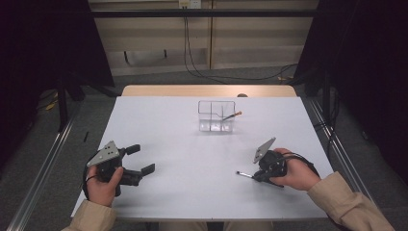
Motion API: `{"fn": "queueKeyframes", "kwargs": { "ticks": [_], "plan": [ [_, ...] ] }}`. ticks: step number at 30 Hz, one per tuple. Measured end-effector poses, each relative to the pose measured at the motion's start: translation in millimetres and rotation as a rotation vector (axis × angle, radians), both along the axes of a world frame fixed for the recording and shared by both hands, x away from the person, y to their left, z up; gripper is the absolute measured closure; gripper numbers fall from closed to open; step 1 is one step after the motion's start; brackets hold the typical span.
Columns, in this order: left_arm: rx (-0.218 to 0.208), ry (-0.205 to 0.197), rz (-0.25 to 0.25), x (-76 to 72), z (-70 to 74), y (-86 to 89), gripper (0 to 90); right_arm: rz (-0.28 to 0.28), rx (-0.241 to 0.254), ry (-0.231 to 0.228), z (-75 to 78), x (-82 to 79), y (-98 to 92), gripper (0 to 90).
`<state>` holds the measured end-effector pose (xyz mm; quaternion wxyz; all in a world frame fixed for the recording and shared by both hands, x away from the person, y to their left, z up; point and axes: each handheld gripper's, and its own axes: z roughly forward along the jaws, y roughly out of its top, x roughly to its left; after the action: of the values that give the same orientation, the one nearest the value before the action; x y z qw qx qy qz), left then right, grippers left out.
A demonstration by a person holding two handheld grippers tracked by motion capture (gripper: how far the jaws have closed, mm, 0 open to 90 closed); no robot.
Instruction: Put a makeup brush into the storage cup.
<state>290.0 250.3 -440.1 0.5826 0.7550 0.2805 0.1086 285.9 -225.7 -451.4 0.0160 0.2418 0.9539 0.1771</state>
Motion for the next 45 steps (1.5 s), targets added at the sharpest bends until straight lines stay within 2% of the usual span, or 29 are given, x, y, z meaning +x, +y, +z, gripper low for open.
{"fn": "queueKeyframes", "kwargs": {
  "ticks": [3,4,8,11,16,22,25,28,31,35,45],
  "plan": [
    [0.004,0.002,-0.003,0.2,-0.2,-0.4,2.4,-0.001,-0.025,0.01,0.5,2.0,3.0,82.3],
    [0.003,0.004,-0.003,0.3,-0.3,-0.7,2.3,-0.021,-0.034,0.019,1.1,1.8,4.9,82.3],
    [0.007,0.003,-0.004,0.8,-0.7,-1.5,2.3,-0.003,-0.079,0.015,1.8,3.6,10.1,82.1],
    [0.008,0.002,-0.007,1.1,-0.7,-2.0,2.4,-0.009,-0.093,0.036,2.4,5.7,12.2,82.1],
    [0.006,0.005,-0.007,1.2,-0.9,-2.2,2.3,-0.06,-0.083,0.077,2.4,9.1,11.3,83.8],
    [0.007,0.001,-0.003,0.7,-0.1,-0.1,2.3,-0.11,-0.074,0.093,2.6,10.0,10.4,84.1],
    [0.006,0.0,-0.001,0.0,0.3,0.4,2.3,-0.144,-0.023,0.099,2.3,10.2,5.1,84.1],
    [0.008,-0.002,0.001,0.1,0.4,1.3,2.3,-0.165,0.026,0.081,2.2,11.0,0.6,84.1],
    [0.0,0.002,0.006,-0.4,0.7,1.2,2.3,-0.193,0.099,0.063,5.2,11.4,-2.9,84.1],
    [0.006,0.0,0.007,-0.2,0.6,1.7,2.3,-0.222,0.179,0.006,11.2,12.3,-7.2,84.2],
    [0.004,-0.003,0.005,-0.3,1.5,2.4,2.3,-0.347,0.451,-0.135,26.1,13.3,-22.1,84.2]
  ]
}}
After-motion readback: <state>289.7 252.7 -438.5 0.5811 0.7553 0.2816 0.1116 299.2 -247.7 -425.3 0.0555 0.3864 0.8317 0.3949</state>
